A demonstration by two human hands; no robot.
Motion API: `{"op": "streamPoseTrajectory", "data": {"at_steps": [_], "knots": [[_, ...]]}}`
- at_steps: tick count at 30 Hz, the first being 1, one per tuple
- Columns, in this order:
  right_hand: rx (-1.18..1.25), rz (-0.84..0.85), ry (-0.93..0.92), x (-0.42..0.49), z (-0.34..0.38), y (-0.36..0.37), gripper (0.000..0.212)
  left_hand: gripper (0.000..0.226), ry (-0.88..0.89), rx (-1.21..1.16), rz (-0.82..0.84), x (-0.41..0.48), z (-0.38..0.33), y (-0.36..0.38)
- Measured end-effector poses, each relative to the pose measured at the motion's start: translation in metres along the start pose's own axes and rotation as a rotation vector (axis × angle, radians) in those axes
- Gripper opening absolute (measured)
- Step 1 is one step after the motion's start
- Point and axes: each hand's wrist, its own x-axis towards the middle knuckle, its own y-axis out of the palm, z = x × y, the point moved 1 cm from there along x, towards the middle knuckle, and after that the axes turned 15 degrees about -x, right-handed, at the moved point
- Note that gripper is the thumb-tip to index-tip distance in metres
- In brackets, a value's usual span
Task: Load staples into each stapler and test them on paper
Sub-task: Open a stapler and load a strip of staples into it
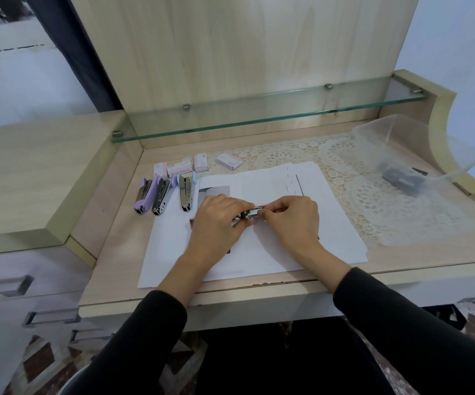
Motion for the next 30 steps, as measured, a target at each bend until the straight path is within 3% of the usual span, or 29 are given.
{"op": "streamPoseTrajectory", "data": {"at_steps": [12, 21, 30], "knots": [[-0.075, -0.029, -0.053, 0.006, -0.010, -0.010, 0.009, 0.029, -0.023, -0.005, 0.013, 0.000, -0.003, -0.001], [-0.167, -0.035, -0.089, 0.014, -0.007, -0.017, 0.047, 0.030, -0.041, 0.016, 0.028, 0.000, -0.003, -0.001], [-0.207, -0.026, -0.114, 0.018, -0.009, -0.021, 0.040, 0.024, -0.066, 0.026, 0.019, 0.000, -0.003, 0.000]]}}
